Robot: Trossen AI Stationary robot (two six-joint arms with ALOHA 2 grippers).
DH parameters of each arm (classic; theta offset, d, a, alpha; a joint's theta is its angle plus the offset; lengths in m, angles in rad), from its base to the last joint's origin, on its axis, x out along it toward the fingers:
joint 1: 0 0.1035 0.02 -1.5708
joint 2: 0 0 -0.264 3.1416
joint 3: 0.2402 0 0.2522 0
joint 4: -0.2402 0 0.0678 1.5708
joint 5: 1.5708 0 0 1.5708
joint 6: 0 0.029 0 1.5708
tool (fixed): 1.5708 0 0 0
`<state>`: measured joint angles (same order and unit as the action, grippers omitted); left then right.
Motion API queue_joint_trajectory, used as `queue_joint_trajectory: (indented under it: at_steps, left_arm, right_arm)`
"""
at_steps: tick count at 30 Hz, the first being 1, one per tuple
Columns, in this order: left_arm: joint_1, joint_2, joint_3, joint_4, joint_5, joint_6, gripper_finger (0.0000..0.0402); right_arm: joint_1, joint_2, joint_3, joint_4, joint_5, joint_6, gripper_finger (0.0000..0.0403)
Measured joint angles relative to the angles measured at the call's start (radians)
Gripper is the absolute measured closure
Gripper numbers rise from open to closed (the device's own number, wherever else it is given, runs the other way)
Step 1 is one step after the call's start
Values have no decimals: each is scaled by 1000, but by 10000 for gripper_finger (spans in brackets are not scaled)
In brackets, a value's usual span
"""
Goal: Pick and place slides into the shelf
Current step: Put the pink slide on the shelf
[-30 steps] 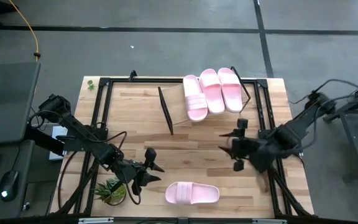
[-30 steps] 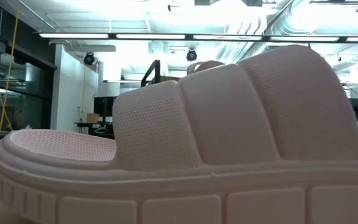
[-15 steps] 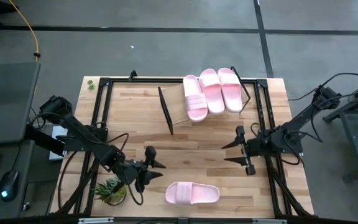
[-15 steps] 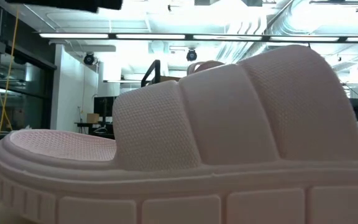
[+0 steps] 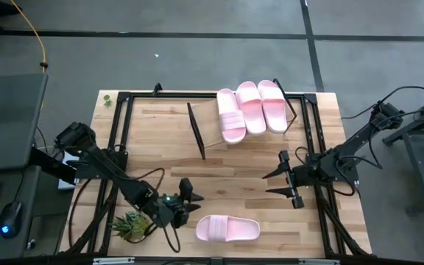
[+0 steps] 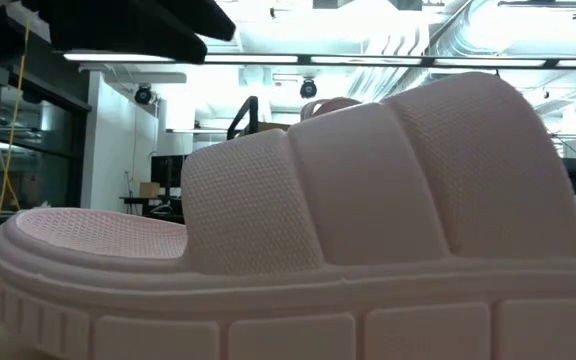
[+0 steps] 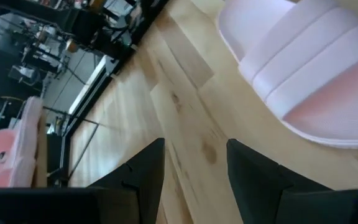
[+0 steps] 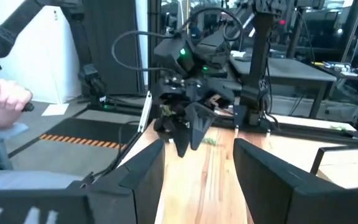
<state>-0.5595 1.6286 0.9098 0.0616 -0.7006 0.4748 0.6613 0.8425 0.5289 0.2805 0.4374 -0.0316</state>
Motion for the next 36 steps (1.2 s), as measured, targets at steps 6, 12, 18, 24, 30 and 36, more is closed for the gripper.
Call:
queue_joint_trajectory:
  at_steps: [6,12,18,24,30,36]
  left_arm:
    - [-25,93,86,1,0,43,245]
    - [-57,150,160,-17,0,50,245]
    - [-84,214,185,-19,-39,65,245]
    - [-81,257,208,-17,-53,71,245]
    - [-83,272,208,-27,-43,53,245]
    - [-82,272,208,-18,-22,9,245]
  right_arm:
    - [0,0,0,-7,1,6,219]
    - [0,0,0,-11,3,8,219]
    - [0,0,0,-14,5,5,219]
    - [0,0,0,-14,11,-2,219]
    - [0,0,1,-10,30,-29,219]
    - [0,0,1,-8,33,-29,219]
